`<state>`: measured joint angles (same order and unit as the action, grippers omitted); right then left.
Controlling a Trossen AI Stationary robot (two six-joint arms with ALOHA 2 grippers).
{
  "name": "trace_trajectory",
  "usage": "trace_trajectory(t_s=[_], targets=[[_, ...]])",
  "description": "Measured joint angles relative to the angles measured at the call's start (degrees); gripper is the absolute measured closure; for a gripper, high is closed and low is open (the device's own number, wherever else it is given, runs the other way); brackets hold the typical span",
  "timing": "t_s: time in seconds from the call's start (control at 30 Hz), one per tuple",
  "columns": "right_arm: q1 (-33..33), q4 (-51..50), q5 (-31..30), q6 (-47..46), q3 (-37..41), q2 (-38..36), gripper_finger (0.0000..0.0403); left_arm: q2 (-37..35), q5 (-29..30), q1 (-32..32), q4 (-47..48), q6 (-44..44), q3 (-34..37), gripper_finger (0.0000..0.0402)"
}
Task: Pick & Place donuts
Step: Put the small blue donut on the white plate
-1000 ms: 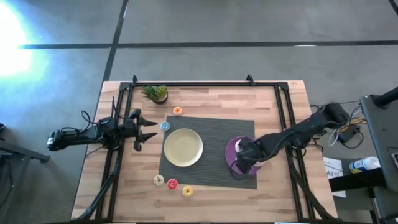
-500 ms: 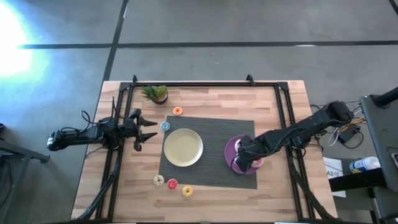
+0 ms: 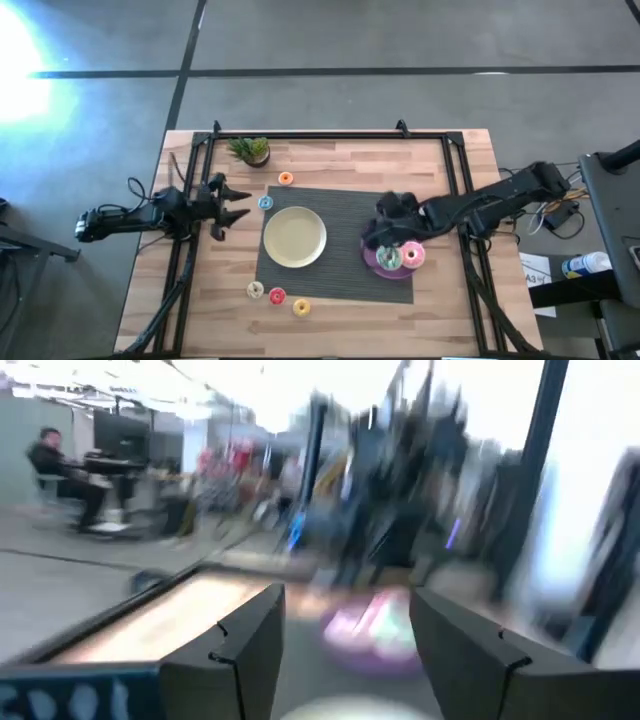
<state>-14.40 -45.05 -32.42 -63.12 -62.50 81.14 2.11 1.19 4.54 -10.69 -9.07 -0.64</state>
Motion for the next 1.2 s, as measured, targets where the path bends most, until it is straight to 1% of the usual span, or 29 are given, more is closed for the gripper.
trace_trajectory(t_s=[0.07, 0.13, 0.23, 0.27, 0.3, 0.37, 0.4, 0.5, 0.6, 0.67, 0.73, 0.8, 0.87, 0.9, 1.0, 1.1, 1.2], targets=[[3.24, 2.88, -2.1, -2.32, -0.53, 1.05, 0.017, -0.02, 0.07, 0.0, -6.71, -9.12, 0.0, 0.0211], [6.7, 5.97, -2.03, -2.8, -0.94, 2.27, 0.017, -0.02, 0.06, 0.0, -11.0, -16.47, 0.0, 0.0211], [11.81, 10.22, -0.61, -1.48, -1.71, 4.68, 0.017, -0.04, 0.05, 0.0, -14.79, -23.36, 0.0, 0.0211], [13.65, 11.39, 0.58, -1.04, -2.12, 5.59, 0.017, -0.04, 0.32, 0.0, -16.07, -24.4, 0.0, 0.0211], [15.39, 12.55, 1.94, -0.53, -2.62, 6.75, 0.017, 0.02, 1.8, 0.0, -18.01, -25.03, 0.0, 0.0211], [18.96, 14.44, 5.73, 1.15, -3.92, 8.88, 0.017, 0.04, 6.88, 0.02, -21.28, -28.08, 0.0, 0.0211], [20.44, 14.78, 8.01, 2.41, -4.7, 10.06, 0.017, 0.04, 8.39, 0.05, -21.92, -29.91, 0.0, 0.0211], [23.94, 15.34, 15.63, 7.83, -7.66, 13.68, 0.017, 0.23, 9.2, 0.02, -21.24, -32.45, 0.0, 0.0211], [26.18, 15.2, 21.14, 13.07, -10.54, 16.54, 0.017, 0.48, 9.1, 0.02, -21.75, -33.26, 0.0, 0.0211], [27.17, 15.17, 22.3, 15.35, -12.23, 17.74, 0.0171, 0.47, 9.01, 0.0, -21.69, -34.9, 0.0, 0.0211], [27.83, 15.28, 22.24, 16.11, -13.89, 18.8, 0.0172, 0.93, 9.21, 0.0, -21.32, -36.38, 0.0, 0.0211], [28.79, 15.21, 22.48, 17.02, -15.23, 19.83, 0.0172, 1.49, 11.86, 0.0, -20.35, -41.33, 0.0, 0.0211], [30.06, 15.29, 23.18, 18.39, -16.65, 21.04, 0.0172, 2.13, 16.71, 0.0, -16.02, -47.2, -0.02, 0.0211], [30.84, 15.26, 23.79, 19.34, -17.13, 21.51, 0.0172, 2.63, 18.25, 0.02, -11.58, -49.71, -0.28, 0.0211], [33.63, 15.52, 26.47, 21.29, -18.62, 23.0, 0.0172, 4.86, 21.65, 0.0, 6.66, -58.84, -2.73, 0.0211], [35.86, 15.48, 30.21, 23.13, -19.67, 24.68, 0.017, 8.45, 21.67, 0.0, 22.31, -65.35, -5.94, 0.0211], [37.53, 15.44, 33.22, 23.34, -20.46, 26.08, 0.017, 12.1, 19.77, 0.02, 30.58, -67.44, -8.69, 0.0211]])
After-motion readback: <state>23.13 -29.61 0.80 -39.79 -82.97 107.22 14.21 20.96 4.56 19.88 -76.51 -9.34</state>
